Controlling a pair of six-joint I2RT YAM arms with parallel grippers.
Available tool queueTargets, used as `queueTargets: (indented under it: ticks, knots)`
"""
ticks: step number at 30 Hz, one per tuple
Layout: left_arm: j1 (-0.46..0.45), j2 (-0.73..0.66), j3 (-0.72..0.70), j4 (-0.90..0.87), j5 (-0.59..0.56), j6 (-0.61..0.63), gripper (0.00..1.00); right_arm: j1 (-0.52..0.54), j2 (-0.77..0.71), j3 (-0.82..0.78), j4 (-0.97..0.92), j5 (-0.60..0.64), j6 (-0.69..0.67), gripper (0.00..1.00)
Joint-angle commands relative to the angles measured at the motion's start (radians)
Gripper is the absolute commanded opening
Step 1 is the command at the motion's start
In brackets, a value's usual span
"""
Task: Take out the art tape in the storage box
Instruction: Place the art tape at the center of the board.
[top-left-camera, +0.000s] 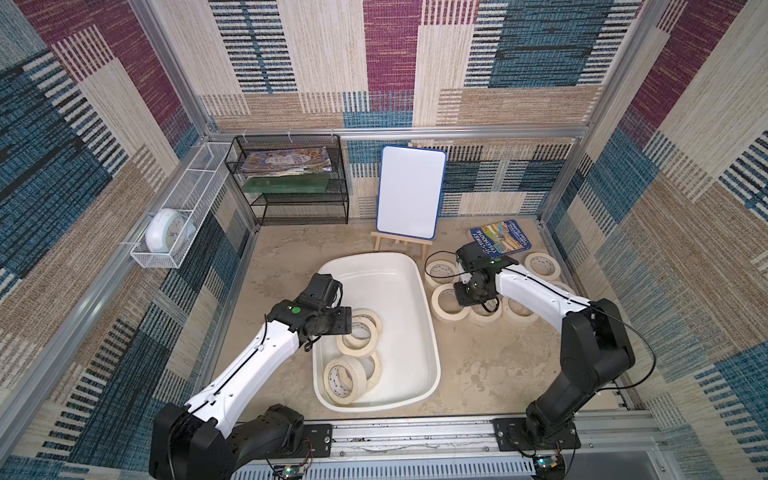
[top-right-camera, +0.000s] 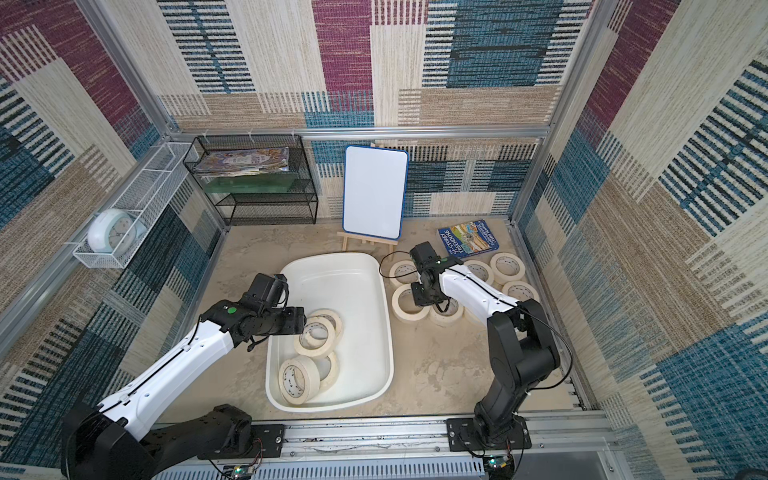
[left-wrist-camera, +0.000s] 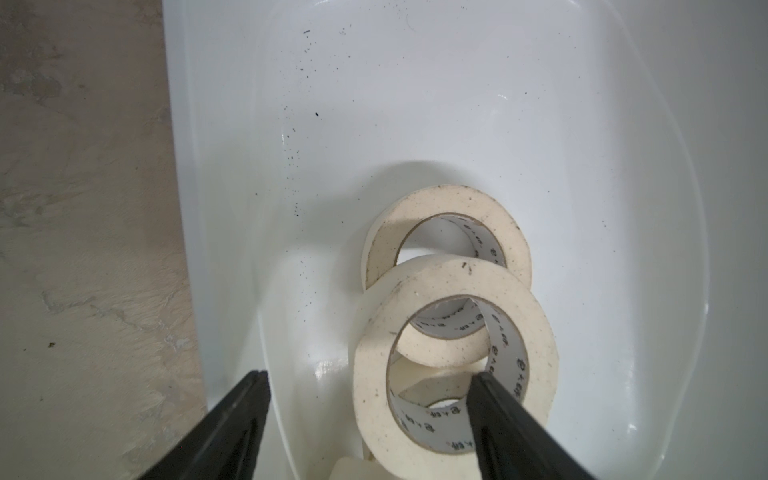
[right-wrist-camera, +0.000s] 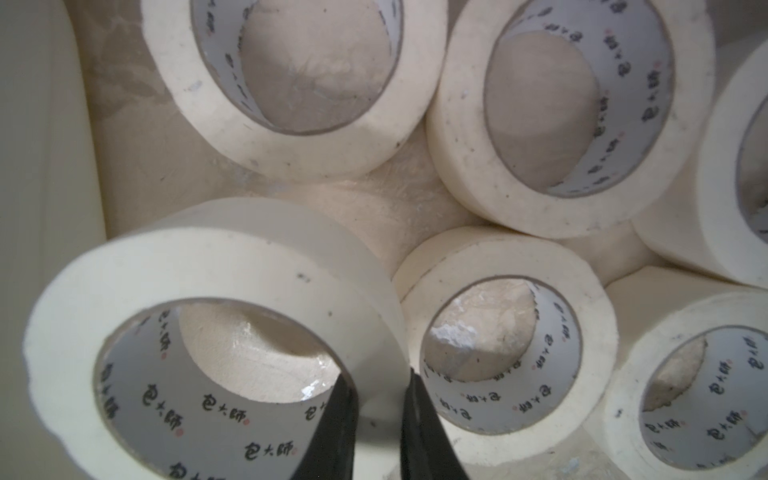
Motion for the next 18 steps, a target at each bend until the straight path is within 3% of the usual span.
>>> queueTargets:
  ticks: [1, 15, 16, 18]
  knots:
    - [0.0, 0.009, 0.0, -0.003, -0.019, 0.003, 0.79, 0.013, 0.026, 0.013, 0.028, -0.02, -0.005, 0.0]
    - [0.0, 0.034, 0.001, -0.023, -0.054, 0.019, 0.73, 0.003, 0.117, -0.016, 0.105, 0.024, 0.004, 0.0]
    - [0.0, 0.039, 0.002, -0.025, -0.057, 0.021, 0.72, 0.002, 0.112, -0.019, 0.115, 0.022, 0.004, 0.04]
    - [0.0, 0.059, 0.005, -0.035, -0.067, 0.028, 0.72, 0.002, 0.106, -0.02, 0.122, 0.018, 0.005, 0.23]
